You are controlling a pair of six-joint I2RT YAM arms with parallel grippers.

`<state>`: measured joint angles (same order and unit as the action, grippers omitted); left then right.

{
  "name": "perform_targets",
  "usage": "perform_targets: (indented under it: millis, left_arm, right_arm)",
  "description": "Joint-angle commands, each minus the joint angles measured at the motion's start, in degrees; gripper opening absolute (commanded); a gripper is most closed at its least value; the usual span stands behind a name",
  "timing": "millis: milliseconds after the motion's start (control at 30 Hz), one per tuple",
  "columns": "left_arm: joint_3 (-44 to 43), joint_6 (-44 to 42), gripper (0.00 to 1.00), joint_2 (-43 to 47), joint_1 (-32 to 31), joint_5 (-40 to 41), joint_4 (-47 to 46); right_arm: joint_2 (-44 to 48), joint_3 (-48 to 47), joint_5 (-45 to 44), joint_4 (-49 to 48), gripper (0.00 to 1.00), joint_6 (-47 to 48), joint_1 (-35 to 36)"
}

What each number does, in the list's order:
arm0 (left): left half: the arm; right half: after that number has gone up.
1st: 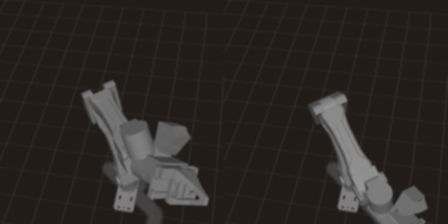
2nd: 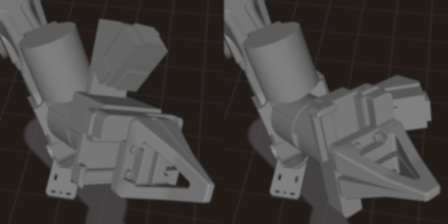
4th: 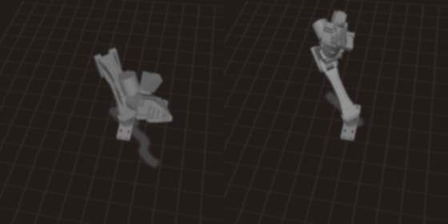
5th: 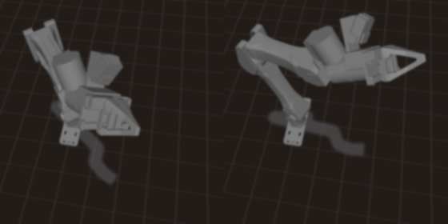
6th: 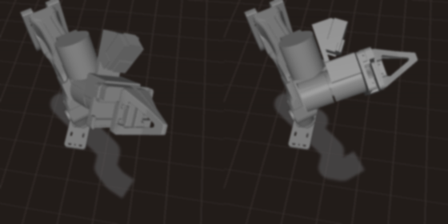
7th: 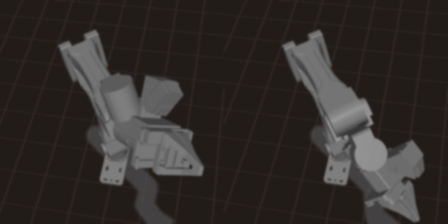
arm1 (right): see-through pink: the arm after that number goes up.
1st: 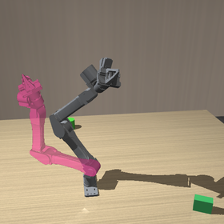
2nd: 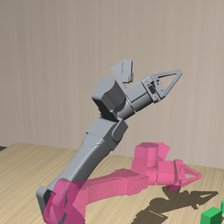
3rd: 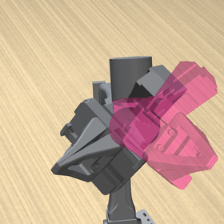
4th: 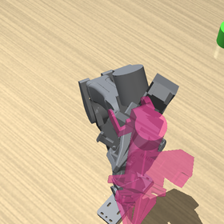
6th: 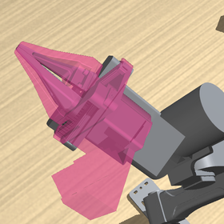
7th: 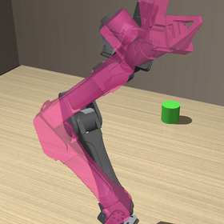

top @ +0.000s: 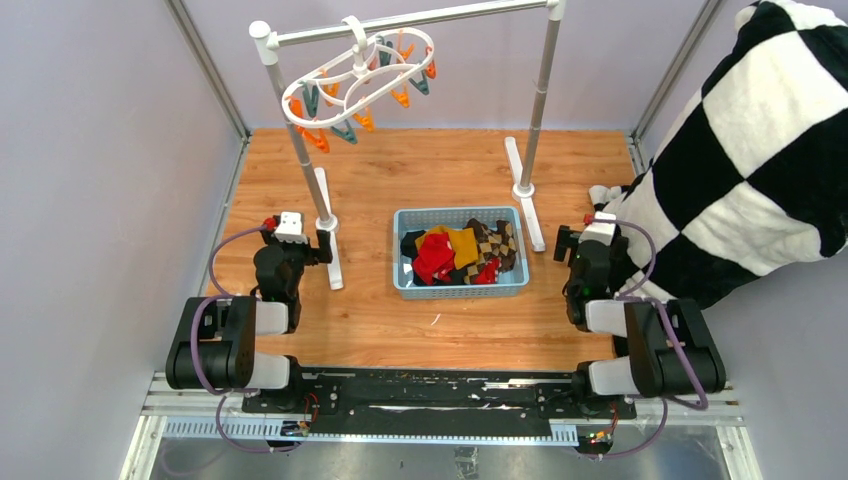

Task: Remove the socks clipped to the hanger
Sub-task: Reset both arms

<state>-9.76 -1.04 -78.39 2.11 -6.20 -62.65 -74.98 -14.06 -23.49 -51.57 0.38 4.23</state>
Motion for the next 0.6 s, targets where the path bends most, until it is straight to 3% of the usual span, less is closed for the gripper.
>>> perform_targets:
  millis: [0, 133, 567]
  left_arm:
    - [-0.6, -0.1, 1.00, -0.4, -0.1, 1.1, -1.1]
    - [-0.5, -0.1, 1.00, -0.4, -0.1, 1.1, -1.1]
    - [-1.1, -0.6, 1.00, -0.5, -0.3, 1.3, -0.2]
  right_arm:
    - [-8.0, 3.9, 3.9, -15.8, 1.00, 6.4, 2.3]
    - [-5.8, 0.8, 3.9, -6.4, 1.00, 4.2, 1.2]
    - [-5.5, 1.1, 4.1, -6.8, 1.00, 4.3, 1.1]
